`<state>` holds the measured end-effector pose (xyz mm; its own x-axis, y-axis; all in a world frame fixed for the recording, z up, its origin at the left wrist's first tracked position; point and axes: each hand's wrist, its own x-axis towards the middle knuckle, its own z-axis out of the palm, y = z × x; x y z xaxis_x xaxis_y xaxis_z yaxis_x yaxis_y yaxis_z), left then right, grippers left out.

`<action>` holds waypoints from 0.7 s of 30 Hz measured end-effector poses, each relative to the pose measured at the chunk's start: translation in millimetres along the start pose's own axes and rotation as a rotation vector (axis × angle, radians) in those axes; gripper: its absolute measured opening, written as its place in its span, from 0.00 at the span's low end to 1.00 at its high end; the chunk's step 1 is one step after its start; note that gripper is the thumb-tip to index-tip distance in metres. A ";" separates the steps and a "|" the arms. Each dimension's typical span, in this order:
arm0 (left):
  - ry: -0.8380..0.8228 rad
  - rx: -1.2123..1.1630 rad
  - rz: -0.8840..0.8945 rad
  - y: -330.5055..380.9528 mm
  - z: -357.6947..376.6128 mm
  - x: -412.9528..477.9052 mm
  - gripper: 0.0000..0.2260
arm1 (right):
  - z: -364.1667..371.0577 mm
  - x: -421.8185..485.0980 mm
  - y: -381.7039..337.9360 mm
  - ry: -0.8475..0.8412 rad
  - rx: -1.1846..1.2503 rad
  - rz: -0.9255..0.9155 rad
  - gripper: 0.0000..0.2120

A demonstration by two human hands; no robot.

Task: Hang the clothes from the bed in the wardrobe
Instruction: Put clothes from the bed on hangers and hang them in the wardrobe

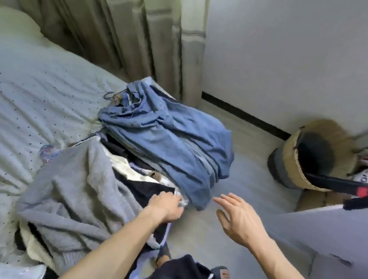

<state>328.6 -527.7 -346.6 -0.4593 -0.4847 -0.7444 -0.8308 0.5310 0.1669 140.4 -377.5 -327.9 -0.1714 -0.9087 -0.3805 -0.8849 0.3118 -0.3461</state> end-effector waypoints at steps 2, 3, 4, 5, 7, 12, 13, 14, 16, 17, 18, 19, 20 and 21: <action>0.091 0.124 0.161 66.8 -23.7 7.0 0.21 | -27.5 -35.9 43.4 0.134 0.048 0.140 0.21; 0.141 0.176 0.246 101.8 -34.1 10.5 0.21 | -40.0 -56.3 64.9 0.212 0.074 0.219 0.22; 0.186 0.223 0.329 137.1 -42.8 13.3 0.21 | -50.1 -77.8 86.1 0.285 0.093 0.291 0.24; 0.224 0.267 0.413 173.0 -50.1 15.8 0.21 | -58.9 -100.8 106.1 0.354 0.099 0.356 0.26; 0.266 0.349 0.582 244.1 -59.0 15.6 0.21 | -72.9 -149.3 140.2 0.463 0.098 0.519 0.23; 0.266 0.515 0.985 403.3 -46.7 -12.1 0.21 | -66.7 -271.4 192.2 0.766 0.264 0.937 0.25; 0.266 0.550 1.071 429.8 -40.2 -20.3 0.21 | -62.9 -292.8 195.7 0.803 0.292 1.008 0.27; 0.266 0.581 1.149 453.8 -33.2 -27.8 0.20 | -60.6 -313.1 196.5 0.826 0.325 1.076 0.25; 0.277 0.644 1.302 495.9 -18.6 -42.7 0.20 | -56.6 -349.4 192.4 0.874 0.349 1.214 0.18; 0.285 0.680 1.383 515.3 -10.2 -49.3 0.20 | -52.9 -365.4 188.7 0.898 0.334 1.280 0.16; 0.282 0.714 1.461 532.4 -1.0 -55.6 0.20 | -49.5 -379.9 183.3 0.909 0.326 1.349 0.16; 0.271 0.744 1.531 546.8 7.8 -63.1 0.19 | -46.0 -392.7 176.0 0.921 0.329 1.414 0.17; 0.269 0.762 1.612 560.4 15.5 -71.1 0.19 | -41.8 -404.2 168.2 0.935 0.341 1.476 0.17; 0.278 0.768 1.700 574.5 22.8 -79.1 0.18 | -37.3 -414.6 160.8 0.951 0.352 1.534 0.17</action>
<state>-105.2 -168.5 -206.6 -0.6278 0.7784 0.0051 0.7677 0.6181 0.1693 53.1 39.1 -193.8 -0.9139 0.4055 0.0159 0.3673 0.8431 -0.3928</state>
